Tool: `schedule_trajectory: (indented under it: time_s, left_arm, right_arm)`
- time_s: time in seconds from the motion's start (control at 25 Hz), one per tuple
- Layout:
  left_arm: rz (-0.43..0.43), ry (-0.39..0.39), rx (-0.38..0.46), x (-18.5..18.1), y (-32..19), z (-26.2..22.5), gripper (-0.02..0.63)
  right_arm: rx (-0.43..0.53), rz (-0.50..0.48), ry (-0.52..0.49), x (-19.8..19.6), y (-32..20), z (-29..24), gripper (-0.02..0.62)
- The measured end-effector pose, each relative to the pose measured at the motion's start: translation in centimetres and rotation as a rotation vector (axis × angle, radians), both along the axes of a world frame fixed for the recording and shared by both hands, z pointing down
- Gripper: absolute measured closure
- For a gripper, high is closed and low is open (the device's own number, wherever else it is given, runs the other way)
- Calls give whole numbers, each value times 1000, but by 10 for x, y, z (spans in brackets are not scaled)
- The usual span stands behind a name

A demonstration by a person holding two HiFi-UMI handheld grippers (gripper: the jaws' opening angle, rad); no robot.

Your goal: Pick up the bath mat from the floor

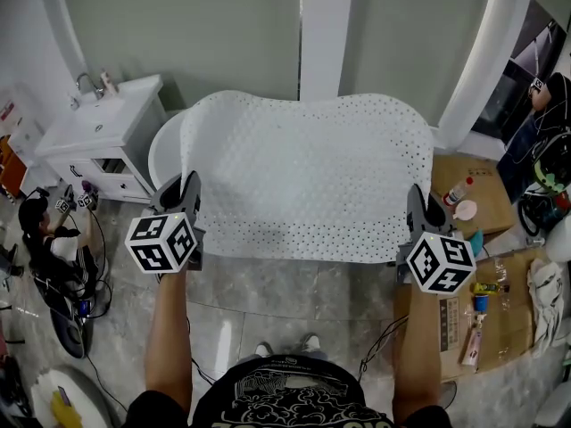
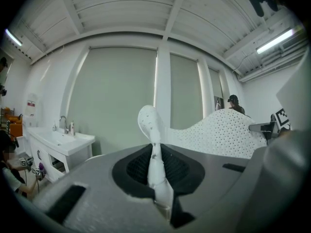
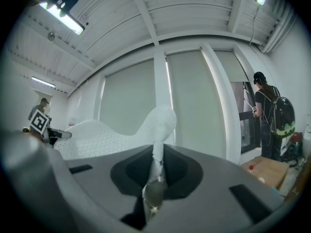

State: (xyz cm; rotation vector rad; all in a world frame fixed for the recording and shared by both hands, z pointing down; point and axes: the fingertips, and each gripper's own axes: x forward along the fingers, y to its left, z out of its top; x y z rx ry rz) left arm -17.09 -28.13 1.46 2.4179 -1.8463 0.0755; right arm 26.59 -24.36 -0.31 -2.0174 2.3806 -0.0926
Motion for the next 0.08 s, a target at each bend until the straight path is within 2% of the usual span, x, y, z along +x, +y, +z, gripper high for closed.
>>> schedule_trajectory:
  time_s: [0.08]
  left_arm:
    - [3, -1, 1, 2, 1, -2, 569]
  right_arm:
    - [1, 1, -1, 0, 2, -1, 568]
